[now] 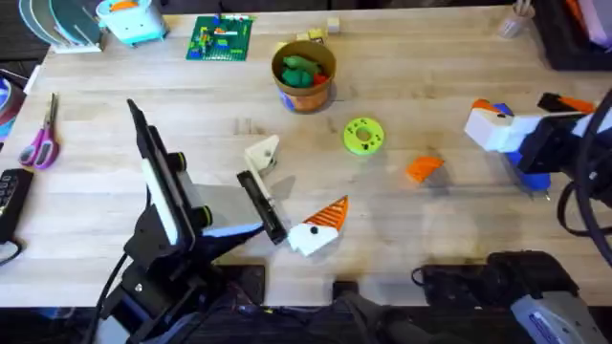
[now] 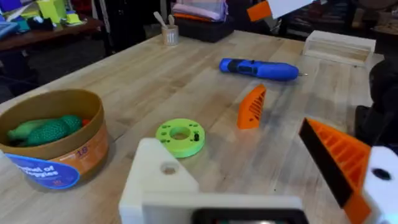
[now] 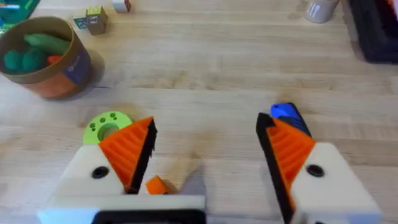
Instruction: Pick up the gripper from the table and insert it into the empty holder that is missing its gripper. Then pick up a screw, insert it into the mounting hole, and use the screwdriver to tighten it. Finally, clean up the table by picking up the vegetable and placing it into the bucket.
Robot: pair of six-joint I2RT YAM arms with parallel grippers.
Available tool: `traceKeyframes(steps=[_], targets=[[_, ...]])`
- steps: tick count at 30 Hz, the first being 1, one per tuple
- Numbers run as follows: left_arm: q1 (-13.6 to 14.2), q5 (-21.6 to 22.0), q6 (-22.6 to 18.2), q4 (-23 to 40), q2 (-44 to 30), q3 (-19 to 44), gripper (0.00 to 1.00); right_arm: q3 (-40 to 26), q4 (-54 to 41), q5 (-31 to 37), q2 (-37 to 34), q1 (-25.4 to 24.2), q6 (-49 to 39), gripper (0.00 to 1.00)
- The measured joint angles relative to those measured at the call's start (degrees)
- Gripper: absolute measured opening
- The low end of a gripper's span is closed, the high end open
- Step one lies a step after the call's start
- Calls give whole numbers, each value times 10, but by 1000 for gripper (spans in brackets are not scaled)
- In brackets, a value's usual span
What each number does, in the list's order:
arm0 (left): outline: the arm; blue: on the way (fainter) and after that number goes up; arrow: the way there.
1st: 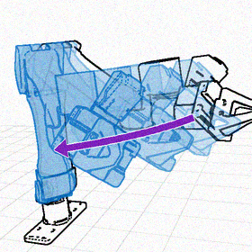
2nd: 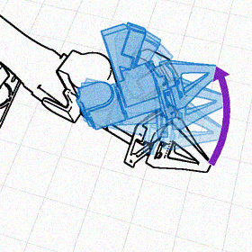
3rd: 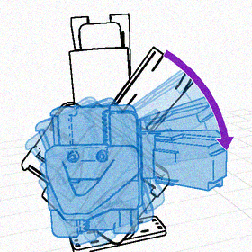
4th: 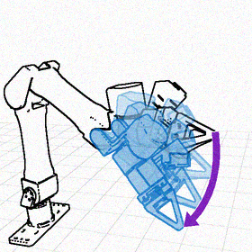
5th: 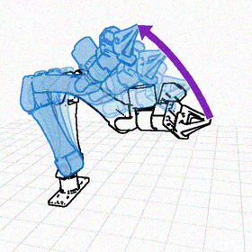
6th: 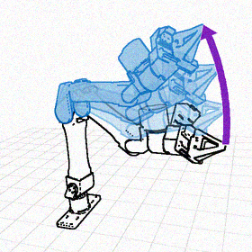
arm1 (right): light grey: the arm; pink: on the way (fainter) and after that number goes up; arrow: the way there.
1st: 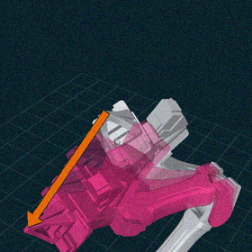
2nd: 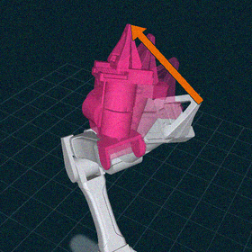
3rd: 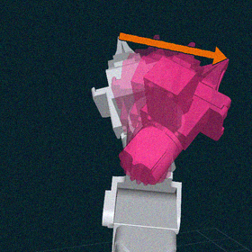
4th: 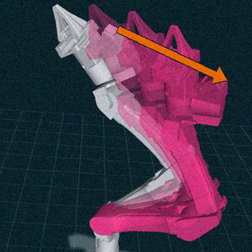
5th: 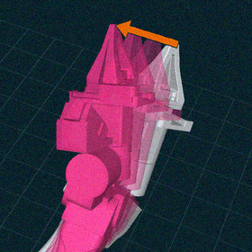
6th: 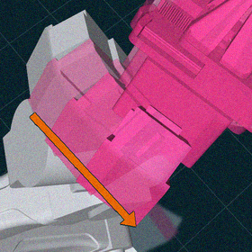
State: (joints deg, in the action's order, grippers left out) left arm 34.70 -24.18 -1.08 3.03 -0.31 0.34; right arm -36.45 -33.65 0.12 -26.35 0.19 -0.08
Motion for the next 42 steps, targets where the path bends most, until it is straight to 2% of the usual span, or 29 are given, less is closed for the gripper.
traceKeyframes(steps=[8, 11, 16, 22, 30, 40, 42], targets=[[0, 0, 0, 0, 0, 0, 993, 0, -5, -2, -1, 0, 16, 991], [0, 0, 0, 0, 0, 0, 992, -2, -46, -28, -17, 4, -4, 992], [0, 0, 0, 0, 0, 0, 993, -11, -136, -60, -84, 54, -62, 993], [0, 0, 0, 0, 0, 0, 993, -27, -147, -59, -140, 107, -94, 992], [0, 0, 0, 0, 0, 0, 993, -29, -148, -57, -190, 111, -104, 993], [0, 0, 0, 0, 0, 0, 992, -29, -128, -51, -309, 111, -105, 991], [0, 0, 0, 0, 0, 0, 992, -29, -129, -49, -319, 111, -107, 953]])
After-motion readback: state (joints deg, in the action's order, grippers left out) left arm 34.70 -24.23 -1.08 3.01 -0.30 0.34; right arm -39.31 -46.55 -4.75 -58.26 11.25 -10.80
